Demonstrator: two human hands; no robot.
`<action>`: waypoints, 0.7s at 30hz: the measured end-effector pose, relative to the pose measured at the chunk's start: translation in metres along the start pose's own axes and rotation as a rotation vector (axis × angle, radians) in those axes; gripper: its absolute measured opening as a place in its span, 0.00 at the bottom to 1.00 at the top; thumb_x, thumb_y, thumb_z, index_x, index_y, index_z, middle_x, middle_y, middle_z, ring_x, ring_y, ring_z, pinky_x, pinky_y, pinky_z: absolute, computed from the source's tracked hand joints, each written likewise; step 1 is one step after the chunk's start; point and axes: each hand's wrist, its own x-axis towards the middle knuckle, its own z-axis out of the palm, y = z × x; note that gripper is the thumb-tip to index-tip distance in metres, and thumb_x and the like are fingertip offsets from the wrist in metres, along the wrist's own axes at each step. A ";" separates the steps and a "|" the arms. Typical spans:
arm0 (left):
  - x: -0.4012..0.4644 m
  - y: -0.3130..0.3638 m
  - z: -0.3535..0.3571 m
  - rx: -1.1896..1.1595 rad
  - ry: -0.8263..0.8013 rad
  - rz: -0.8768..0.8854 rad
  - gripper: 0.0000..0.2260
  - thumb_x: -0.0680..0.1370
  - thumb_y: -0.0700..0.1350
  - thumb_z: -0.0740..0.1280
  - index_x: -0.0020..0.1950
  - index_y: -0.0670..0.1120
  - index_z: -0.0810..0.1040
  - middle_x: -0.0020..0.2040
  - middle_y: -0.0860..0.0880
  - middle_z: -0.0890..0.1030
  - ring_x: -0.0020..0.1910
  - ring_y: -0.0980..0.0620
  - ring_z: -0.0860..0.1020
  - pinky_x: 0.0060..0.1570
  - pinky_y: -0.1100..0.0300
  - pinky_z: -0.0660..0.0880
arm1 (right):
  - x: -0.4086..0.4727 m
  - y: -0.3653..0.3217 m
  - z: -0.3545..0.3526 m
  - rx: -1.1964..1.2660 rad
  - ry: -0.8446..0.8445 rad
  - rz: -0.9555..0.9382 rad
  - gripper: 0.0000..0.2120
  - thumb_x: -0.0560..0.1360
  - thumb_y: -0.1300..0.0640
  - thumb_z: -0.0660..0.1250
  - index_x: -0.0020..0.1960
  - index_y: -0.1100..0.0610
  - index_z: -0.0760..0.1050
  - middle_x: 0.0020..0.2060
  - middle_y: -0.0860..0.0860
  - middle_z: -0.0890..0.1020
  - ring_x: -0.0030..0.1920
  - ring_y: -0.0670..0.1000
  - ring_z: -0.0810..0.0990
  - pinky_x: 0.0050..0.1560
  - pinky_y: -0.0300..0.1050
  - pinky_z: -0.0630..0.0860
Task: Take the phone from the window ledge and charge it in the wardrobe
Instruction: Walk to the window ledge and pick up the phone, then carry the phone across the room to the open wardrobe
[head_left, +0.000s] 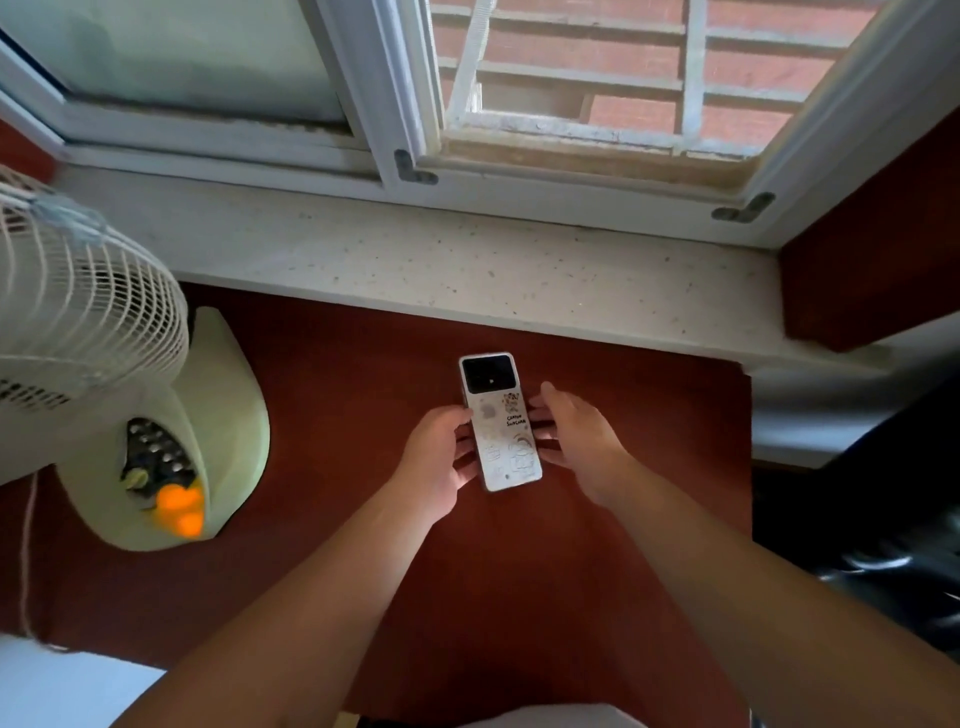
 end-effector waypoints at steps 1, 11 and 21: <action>0.002 0.001 0.000 0.026 -0.025 0.004 0.10 0.75 0.38 0.63 0.55 0.43 0.77 0.51 0.41 0.84 0.51 0.42 0.83 0.41 0.48 0.80 | 0.000 -0.001 -0.002 0.030 -0.002 0.018 0.16 0.77 0.41 0.60 0.51 0.51 0.78 0.45 0.48 0.86 0.46 0.49 0.84 0.48 0.50 0.79; 0.008 0.004 0.002 0.220 -0.091 0.077 0.13 0.74 0.33 0.66 0.56 0.47 0.75 0.44 0.47 0.87 0.43 0.46 0.86 0.41 0.47 0.82 | 0.009 -0.001 -0.017 0.129 -0.062 0.087 0.13 0.77 0.47 0.62 0.54 0.54 0.79 0.51 0.53 0.85 0.50 0.53 0.84 0.46 0.51 0.80; -0.032 0.012 -0.004 0.170 -0.148 0.152 0.15 0.74 0.31 0.65 0.56 0.47 0.76 0.48 0.45 0.87 0.48 0.43 0.85 0.40 0.50 0.80 | -0.022 -0.015 -0.034 0.220 -0.112 0.007 0.13 0.72 0.53 0.66 0.54 0.55 0.80 0.51 0.56 0.84 0.50 0.56 0.83 0.47 0.50 0.82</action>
